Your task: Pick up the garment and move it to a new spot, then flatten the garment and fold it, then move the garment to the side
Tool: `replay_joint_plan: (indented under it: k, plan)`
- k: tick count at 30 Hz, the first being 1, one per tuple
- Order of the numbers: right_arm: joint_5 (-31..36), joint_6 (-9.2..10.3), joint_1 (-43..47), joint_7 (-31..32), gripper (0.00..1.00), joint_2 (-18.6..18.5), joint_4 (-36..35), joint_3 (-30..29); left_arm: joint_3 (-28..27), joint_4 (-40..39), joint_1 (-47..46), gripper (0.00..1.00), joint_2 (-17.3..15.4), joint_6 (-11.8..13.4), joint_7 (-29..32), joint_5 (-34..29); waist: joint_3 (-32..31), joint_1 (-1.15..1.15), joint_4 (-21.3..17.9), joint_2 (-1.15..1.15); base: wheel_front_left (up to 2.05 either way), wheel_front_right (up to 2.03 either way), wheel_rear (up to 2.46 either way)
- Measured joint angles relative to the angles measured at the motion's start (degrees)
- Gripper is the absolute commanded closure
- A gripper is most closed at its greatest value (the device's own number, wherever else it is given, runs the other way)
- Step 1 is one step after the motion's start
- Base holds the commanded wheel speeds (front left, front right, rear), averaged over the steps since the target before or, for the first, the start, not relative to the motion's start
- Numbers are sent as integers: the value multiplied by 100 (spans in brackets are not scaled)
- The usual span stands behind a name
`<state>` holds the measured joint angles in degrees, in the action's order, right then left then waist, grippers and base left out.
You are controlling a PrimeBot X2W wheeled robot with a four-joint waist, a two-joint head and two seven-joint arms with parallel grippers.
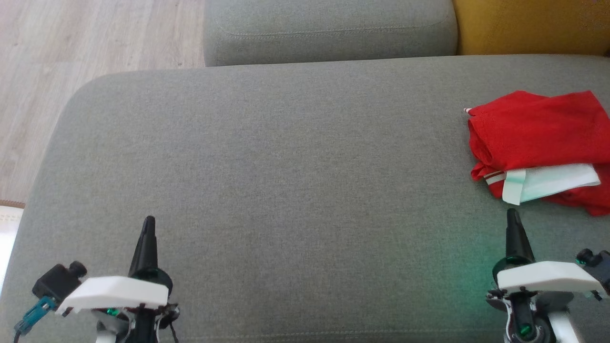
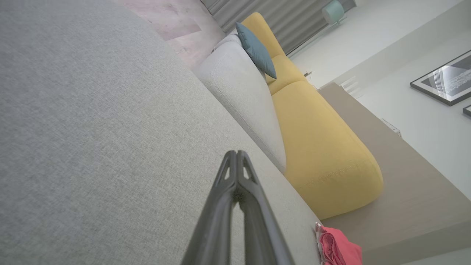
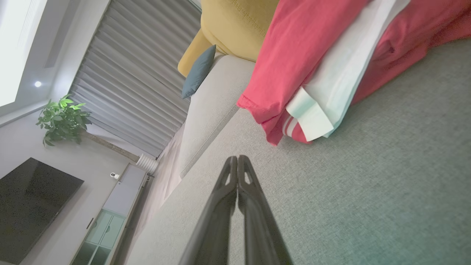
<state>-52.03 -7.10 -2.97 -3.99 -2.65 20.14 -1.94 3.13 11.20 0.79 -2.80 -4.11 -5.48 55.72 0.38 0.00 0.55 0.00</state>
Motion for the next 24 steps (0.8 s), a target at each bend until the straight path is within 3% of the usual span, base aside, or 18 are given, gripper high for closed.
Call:
replay_joint_plan:
  k: [24]
  plan:
    - [-1458,0,-1,387,100,1,-157,-208,-202,160,-116,100,-9,-103,388,1384,-7,0,-21,0,0,0,0]
